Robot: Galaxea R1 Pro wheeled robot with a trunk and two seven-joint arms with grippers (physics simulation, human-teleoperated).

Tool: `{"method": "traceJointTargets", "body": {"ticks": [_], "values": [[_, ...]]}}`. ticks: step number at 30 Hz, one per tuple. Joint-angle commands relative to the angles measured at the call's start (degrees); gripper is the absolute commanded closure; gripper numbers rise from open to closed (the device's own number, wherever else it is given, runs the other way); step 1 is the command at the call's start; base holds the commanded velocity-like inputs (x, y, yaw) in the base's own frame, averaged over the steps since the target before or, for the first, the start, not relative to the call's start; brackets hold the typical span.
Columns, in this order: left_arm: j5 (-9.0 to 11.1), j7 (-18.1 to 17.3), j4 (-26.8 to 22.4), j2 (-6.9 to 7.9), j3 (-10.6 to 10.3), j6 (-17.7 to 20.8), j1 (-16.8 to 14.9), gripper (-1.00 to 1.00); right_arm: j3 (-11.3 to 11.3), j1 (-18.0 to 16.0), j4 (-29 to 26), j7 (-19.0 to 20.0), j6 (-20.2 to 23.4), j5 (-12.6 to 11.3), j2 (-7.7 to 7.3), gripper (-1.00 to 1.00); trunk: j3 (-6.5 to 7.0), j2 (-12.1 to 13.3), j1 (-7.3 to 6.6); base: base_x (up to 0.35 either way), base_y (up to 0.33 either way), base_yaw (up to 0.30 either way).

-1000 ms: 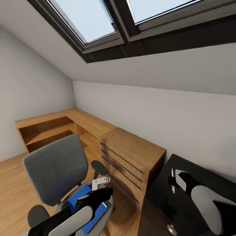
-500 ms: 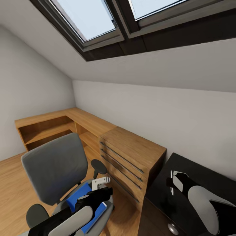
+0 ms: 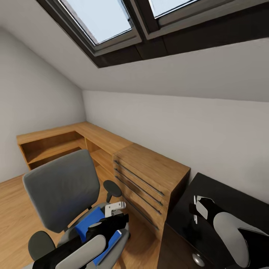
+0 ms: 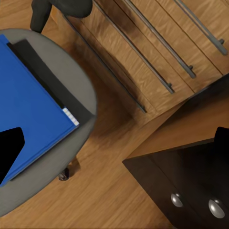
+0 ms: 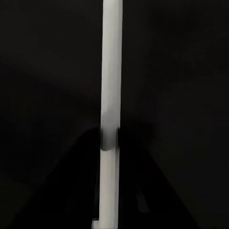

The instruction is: In the bedroom, organize the workspace by keeping the computer under the desk, ensuring the monitor is on the desk, placing the keyboard on the desk next to the monitor, placing the mouse on the desk next to the keyboard, moving the folder from the swivel chair onto the desk next to the mouse, stacking the notebook on top of the folder with the pen on top of the notebook, and positioning the swivel chair next to the desk.

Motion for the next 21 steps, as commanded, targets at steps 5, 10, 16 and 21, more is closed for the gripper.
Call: {"method": "traceJointTargets", "body": {"ticks": [5,10,16,21], "values": [[0.05,0.29,-0.07,-0.03,-0.11,0.38,-0.08,-1.0,-0.15,-0.03,0.0,-0.46,0.23,-0.31,0.02,1.0,-0.98,-2.07,1.11,0.0,0.0,0.0],[0.05,0.29,-0.07,-0.06,-0.15,0.4,-0.08,-1.0,-0.12,-0.03,0.02,-2.43,0.24,-0.28,0.08,1.0,-1.87,-4.08,2.21,0.0,0.0,0.0],[0.05,0.29,-0.07,-0.09,-0.16,0.39,-0.08,-1.0,-0.04,-0.03,0.02,-3.0,0.24,-0.28,0.11,1.0,-2.95,-6.48,3.53,0.0,0.0,0.0],[0.05,0.29,-0.07,-0.08,-0.16,0.41,-0.08,-1.0,-0.04,-0.03,0.03,-3.06,0.21,-0.23,0.32,1.0,-2.95,-6.48,3.53,0.0,0.0,0.0]]}}
